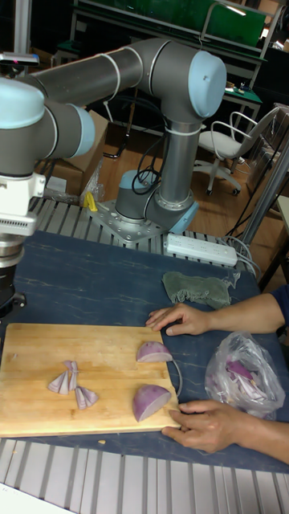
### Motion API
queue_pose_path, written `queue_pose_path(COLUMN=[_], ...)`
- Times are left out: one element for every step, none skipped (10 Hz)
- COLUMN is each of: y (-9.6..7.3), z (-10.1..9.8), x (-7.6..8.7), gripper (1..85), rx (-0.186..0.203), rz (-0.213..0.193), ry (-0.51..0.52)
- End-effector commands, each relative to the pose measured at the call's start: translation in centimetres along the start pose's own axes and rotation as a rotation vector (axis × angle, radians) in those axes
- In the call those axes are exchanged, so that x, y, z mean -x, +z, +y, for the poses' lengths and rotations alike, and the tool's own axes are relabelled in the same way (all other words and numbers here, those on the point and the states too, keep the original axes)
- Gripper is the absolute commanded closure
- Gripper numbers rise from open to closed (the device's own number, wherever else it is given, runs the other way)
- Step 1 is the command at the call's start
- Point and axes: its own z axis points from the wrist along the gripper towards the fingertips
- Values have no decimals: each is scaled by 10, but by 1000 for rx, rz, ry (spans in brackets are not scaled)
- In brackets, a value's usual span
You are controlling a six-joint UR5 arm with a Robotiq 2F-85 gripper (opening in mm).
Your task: Chop the onions
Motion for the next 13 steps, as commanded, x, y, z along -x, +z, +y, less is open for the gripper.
queue_pose_path(y=[11,14,16,17,19,21,22,22,23,24,25,26,27], z=[-3,-4,-4,-3,-3,-3,-2,-2,0,0,2,3,2], x=[9,11,11,9,10,9,8,6,-1,-3,-5,-6,-6], gripper=[847,847,847,847,847,847,847,847,820,800,777,767,760], rx=[10,10,15,19,21,23,26,26,35,35,41,46,45], rz=[-19,-21,-26,-26,-25,-20,-15,-3,24,35,45,50,50], ry=[-7,-7,-7,-6,-3,0,5,7,12,14,15,18,15])
